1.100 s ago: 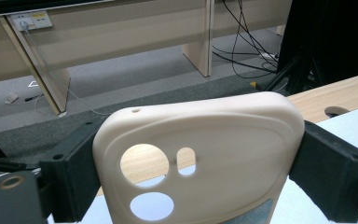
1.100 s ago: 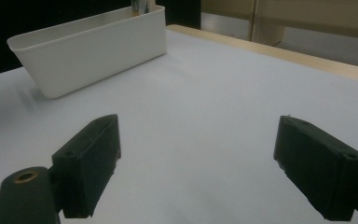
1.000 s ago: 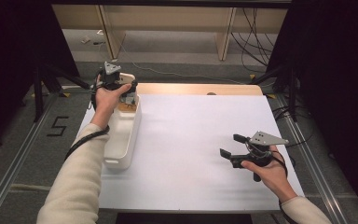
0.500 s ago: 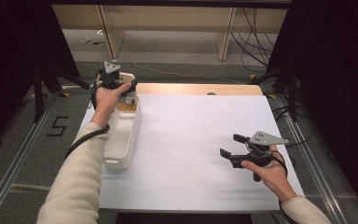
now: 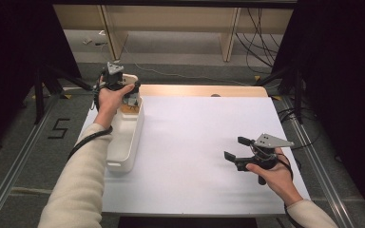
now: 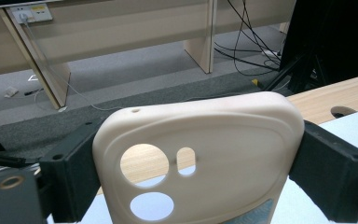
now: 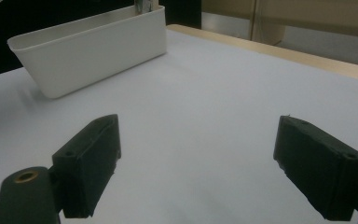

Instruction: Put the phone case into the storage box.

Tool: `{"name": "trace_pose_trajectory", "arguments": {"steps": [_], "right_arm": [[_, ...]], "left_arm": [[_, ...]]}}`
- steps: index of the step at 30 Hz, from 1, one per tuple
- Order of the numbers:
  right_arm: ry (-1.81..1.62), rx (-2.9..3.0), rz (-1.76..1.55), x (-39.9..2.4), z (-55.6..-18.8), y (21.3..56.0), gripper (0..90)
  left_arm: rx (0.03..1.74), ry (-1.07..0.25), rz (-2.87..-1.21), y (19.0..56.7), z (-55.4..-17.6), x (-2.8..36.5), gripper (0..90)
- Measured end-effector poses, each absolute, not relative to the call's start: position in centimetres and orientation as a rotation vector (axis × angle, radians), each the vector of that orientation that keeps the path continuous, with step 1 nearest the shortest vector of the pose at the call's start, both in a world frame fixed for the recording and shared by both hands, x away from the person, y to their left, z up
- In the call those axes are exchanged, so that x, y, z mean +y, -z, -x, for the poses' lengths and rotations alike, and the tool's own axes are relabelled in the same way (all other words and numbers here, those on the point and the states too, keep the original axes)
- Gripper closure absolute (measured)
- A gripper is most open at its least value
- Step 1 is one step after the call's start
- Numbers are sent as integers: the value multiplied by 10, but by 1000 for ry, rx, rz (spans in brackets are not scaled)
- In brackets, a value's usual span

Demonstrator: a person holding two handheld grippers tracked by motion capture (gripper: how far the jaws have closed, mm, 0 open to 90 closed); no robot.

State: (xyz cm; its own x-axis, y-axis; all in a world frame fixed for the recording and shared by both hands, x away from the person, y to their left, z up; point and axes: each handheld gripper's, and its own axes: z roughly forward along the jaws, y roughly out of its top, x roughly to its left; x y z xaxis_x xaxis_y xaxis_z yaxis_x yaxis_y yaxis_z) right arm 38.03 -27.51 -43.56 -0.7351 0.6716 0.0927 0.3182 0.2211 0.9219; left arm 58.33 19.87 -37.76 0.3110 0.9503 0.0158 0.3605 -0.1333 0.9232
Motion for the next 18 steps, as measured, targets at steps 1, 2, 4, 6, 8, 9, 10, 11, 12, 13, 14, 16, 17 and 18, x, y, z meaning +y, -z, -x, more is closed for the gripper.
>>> {"name": "trace_pose_trajectory", "arguments": {"steps": [1, 2, 4, 6, 8, 9, 10, 11, 12, 13, 14, 16, 17, 18], "right_arm": [[-1519, 2174, -924, -275, -380, 436, 157], [-1519, 2173, -924, -275, -380, 436, 157], [-1519, 2174, -924, -275, -380, 436, 157], [-1517, 2176, -924, -275, -380, 436, 157], [-1515, 2177, -924, -275, -380, 436, 157], [-1518, 2176, -923, -275, -380, 436, 157], [-1518, 2176, -922, -275, -380, 436, 157], [-1517, 2175, -923, -275, -380, 436, 157], [-1517, 2175, -923, -275, -380, 436, 157], [-1517, 2175, -923, -275, -380, 436, 157], [-1517, 2176, -923, -275, -380, 436, 157], [-1516, 2176, -922, -275, -381, 436, 157], [-1516, 2176, -923, -275, -380, 436, 157], [-1516, 2176, -922, -275, -381, 436, 157]], "left_arm": [[1200, -820, -1676, 378, -584, 199, 107], [1200, -820, -1675, 378, -584, 199, 107], [1203, -819, -1674, 378, -584, 199, 107], [1204, -818, -1675, 378, -585, 199, 107], [1203, -818, -1678, 378, -586, 198, 107], [1202, -818, -1681, 378, -586, 198, 107], [1203, -818, -1682, 378, -586, 198, 107], [1203, -818, -1683, 378, -587, 198, 107], [1202, -819, -1687, 379, -587, 197, 107], [1204, -821, -1688, 379, -588, 197, 107], [1203, -822, -1691, 379, -588, 197, 107], [1204, -819, -1692, 381, -589, 197, 107], [1205, -818, -1693, 381, -589, 197, 107], [1209, -816, -1689, 381, -590, 197, 107]]}}
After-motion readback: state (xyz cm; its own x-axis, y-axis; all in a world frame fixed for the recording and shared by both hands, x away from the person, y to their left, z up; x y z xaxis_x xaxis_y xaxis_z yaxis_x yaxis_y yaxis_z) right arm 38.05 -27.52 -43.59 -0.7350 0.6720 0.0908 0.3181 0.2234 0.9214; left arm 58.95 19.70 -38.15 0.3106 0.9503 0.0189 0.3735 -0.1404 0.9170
